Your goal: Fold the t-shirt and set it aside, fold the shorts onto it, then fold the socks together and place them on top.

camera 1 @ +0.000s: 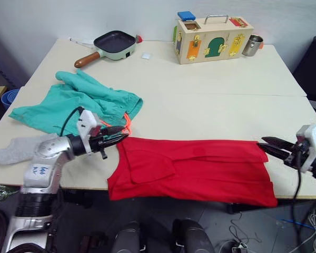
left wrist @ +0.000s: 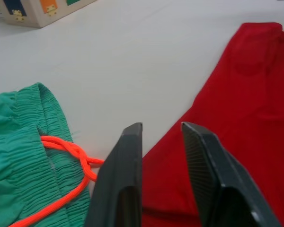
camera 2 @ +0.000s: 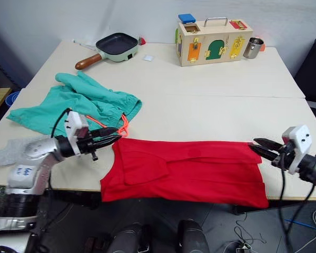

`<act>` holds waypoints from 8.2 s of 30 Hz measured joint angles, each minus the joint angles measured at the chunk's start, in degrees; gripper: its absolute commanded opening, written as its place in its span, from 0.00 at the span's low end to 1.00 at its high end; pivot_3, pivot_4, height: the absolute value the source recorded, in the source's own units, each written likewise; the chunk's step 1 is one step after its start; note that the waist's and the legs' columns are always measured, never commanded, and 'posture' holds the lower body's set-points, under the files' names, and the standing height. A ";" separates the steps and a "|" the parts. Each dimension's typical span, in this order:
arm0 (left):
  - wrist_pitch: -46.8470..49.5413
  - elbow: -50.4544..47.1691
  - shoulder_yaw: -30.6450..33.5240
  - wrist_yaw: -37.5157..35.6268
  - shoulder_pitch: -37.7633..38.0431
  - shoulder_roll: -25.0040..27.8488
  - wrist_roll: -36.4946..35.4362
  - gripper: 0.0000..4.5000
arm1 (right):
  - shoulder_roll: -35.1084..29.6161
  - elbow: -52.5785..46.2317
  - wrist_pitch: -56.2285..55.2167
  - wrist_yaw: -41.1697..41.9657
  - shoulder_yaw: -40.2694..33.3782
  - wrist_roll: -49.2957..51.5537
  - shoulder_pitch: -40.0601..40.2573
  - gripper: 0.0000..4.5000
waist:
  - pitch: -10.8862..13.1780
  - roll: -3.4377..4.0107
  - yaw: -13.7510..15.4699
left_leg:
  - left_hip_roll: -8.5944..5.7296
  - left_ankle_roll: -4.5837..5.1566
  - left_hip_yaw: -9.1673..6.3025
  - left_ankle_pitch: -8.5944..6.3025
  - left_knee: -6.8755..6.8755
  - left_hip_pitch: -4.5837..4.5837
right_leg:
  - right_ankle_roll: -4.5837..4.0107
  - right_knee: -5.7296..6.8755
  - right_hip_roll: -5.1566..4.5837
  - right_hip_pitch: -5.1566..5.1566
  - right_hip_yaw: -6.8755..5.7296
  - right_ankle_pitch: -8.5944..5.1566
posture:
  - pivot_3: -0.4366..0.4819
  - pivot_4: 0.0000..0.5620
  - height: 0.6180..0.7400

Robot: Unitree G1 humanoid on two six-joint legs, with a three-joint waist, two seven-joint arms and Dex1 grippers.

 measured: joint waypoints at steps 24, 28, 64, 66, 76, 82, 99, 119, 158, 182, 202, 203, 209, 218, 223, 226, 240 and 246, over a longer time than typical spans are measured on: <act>0.45 -6.37 -1.37 -12.22 4.40 1.13 -6.75 1.00 | 0.53 52.91 -2.43 16.20 30.82 -31.60 -48.15 0.55 | 0.08 0.13 -1.50 | -0.01 -0.07 0.12 0.15 -0.12 -0.10 | -0.02 -0.02 0.02 -0.18 0.01 -0.01 | 0.48 0.27 1.00; 0.51 -6.52 -0.48 -12.05 4.54 1.69 -6.94 1.00 | 1.42 54.69 -2.61 16.56 30.92 -32.54 -49.15 0.24 | 0.08 0.13 -1.53 | -0.01 -0.08 0.12 0.15 -0.12 -0.09 | -0.02 -0.02 0.02 -0.17 0.01 -0.01 | 0.48 0.27 1.00; 0.55 -1.97 -2.73 -5.84 -0.78 -1.16 -2.56 1.00 | 9.80 65.96 -18.04 -6.73 26.90 -40.52 -60.80 0.51 | 0.10 0.15 -2.42 | -0.02 -0.16 0.14 0.24 -0.21 -0.15 | -0.03 0.09 0.07 -0.24 0.02 -0.01 | 0.48 0.27 1.00; 0.44 -1.45 -3.07 -5.90 -1.95 -1.15 -2.20 1.00 | 7.45 65.22 -17.98 -3.66 25.96 -39.73 -60.77 0.67 | 0.10 0.16 -2.27 | -0.02 -0.16 0.14 0.24 -0.21 -0.14 | -0.02 0.08 0.07 -0.23 0.03 -0.01 | 0.48 0.27 1.00; -1.36 13.91 -8.89 -11.89 -13.64 -0.22 2.92 1.00 | -6.06 49.48 23.20 11.27 21.07 -32.15 -55.31 0.99 | 0.11 0.19 -1.18 | -0.01 -0.16 0.12 0.23 -0.18 -0.19 | -0.03 0.02 0.07 -0.28 0.02 -0.01 | 0.48 0.27 1.00; -4.80 21.61 -12.69 -13.66 -17.63 -3.78 6.83 1.00 | -8.68 29.90 45.60 7.49 14.73 -25.59 -39.21 0.99 | 0.09 0.21 -1.22 | -0.02 -0.17 0.08 0.23 -0.20 -0.19 | -0.04 0.10 0.06 -0.32 -0.05 -0.02 | 0.48 0.27 1.00; -7.39 36.52 -17.63 -15.01 -23.75 -8.76 15.31 1.00 | 2.53 -0.06 77.30 -15.64 -2.38 -14.74 -20.57 0.99 | -0.39 -0.61 -1.42 | -0.02 -0.12 0.03 0.23 0.14 -0.18 | -0.01 0.22 0.02 -0.22 -0.02 0.01 | 0.48 0.27 1.00; 2.64 29.52 -15.92 -13.02 -20.32 -7.95 14.47 0.01 | 13.31 12.76 70.31 -28.52 -4.67 -12.00 -34.00 0.00 | -0.51 -0.80 -2.94 | 0.01 -0.18 0.12 0.24 -0.10 -0.07 | -0.07 0.34 0.02 -0.29 0.08 0.00 | 0.48 0.27 1.00; 33.58 -11.01 -7.21 16.14 -1.33 -9.49 -0.33 0.51 | 12.21 64.25 9.49 -22.37 15.85 -29.37 -62.73 0.71 | -0.12 -0.13 -1.34 | -0.04 -0.21 0.18 0.30 -0.29 -0.17 | -0.05 0.03 0.11 -0.32 0.13 0.00 | 0.48 0.27 1.00; 6.49 58.73 -16.70 0.83 -45.54 -24.60 12.37 1.00 | 11.25 -29.84 77.06 -9.85 5.92 -3.97 -14.47 1.00 | -0.09 -0.15 0.24 | -0.14 -0.19 0.00 0.26 -0.20 -0.36 | -0.03 0.00 0.04 -0.42 -0.10 0.01 | 0.48 0.27 1.00; -0.29 75.30 -9.55 4.60 -50.87 -32.82 19.12 0.81 | 26.04 -44.25 76.23 -39.64 5.67 13.80 -8.43 1.00 | -0.31 -0.56 -0.26 | -0.12 -0.10 -0.12 0.25 -0.20 -0.27 | -0.03 0.02 0.02 -0.30 -0.19 0.01 | 0.48 0.27 1.00; 0.48 75.36 -8.68 4.63 -50.88 -32.52 18.84 0.81 | 26.03 -44.28 76.22 -40.30 5.69 14.56 -8.39 1.00 | -0.31 -0.56 -0.29 | -0.11 -0.10 -0.12 0.25 -0.20 -0.27 | -0.03 0.02 0.02 -0.31 -0.20 0.01 | 0.48 0.27 1.00; 5.26 76.27 -4.35 4.78 -52.13 -30.41 18.22 0.81 | 24.98 -44.21 76.19 -42.96 5.54 18.35 -8.02 1.00 | -0.31 -0.57 -0.26 | -0.13 -0.09 -0.13 0.25 -0.20 -0.28 | -0.03 0.00 0.02 -0.30 -0.22 0.01 | 0.48 0.27 1.00; 5.38 76.42 -5.99 4.33 -52.57 -32.72 21.11 0.81 | 24.24 -43.66 76.21 -46.52 5.45 23.28 -8.01 1.00 | -0.32 -0.57 -0.01 | -0.15 -0.08 -0.12 0.24 -0.21 -0.28 | -0.03 -0.01 0.03 -0.30 -0.22 0.01 | 0.48 0.27 1.00; 3.85 76.40 -6.89 7.52 -52.70 -34.14 22.87 0.57 | 23.60 -43.37 76.34 -48.83 5.93 26.30 -8.08 1.00 | -0.33 -0.60 0.10 | -0.15 -0.04 -0.15 0.22 -0.19 -0.27 | -0.03 -0.02 -0.01 -0.25 -0.22 0.01 | 0.48 0.27 1.00; 5.42 76.93 -4.41 8.40 -52.71 -34.59 21.44 0.36 | 23.65 -43.34 76.33 -50.37 6.10 27.56 -8.17 1.00 | -0.33 -0.61 0.07 | -0.15 -0.03 -0.15 0.21 -0.20 -0.28 | -0.03 -0.02 -0.02 -0.26 -0.22 0.01 | 0.48 0.27 1.00; 6.12 76.88 -6.31 6.53 -52.73 -35.29 23.67 0.30 | 24.74 -42.60 76.20 -55.81 6.09 32.13 -8.19 1.00 | -0.36 -0.65 -0.01 | -0.13 -0.04 -0.16 0.22 -0.21 -0.23 | -0.03 -0.03 0.01 -0.21 -0.23 0.01 | 0.48 0.27 1.00; 4.77 76.91 -6.90 8.64 -52.59 -35.72 24.67 0.11 | 25.91 -42.27 76.15 -57.94 6.98 31.89 -8.35 0.87 | -0.60 -1.04 -0.06 | -0.11 -0.03 -0.19 0.21 -0.21 -0.17 | -0.03 -0.03 -0.01 -0.14 -0.23 0.01 | 0.48 0.27 1.00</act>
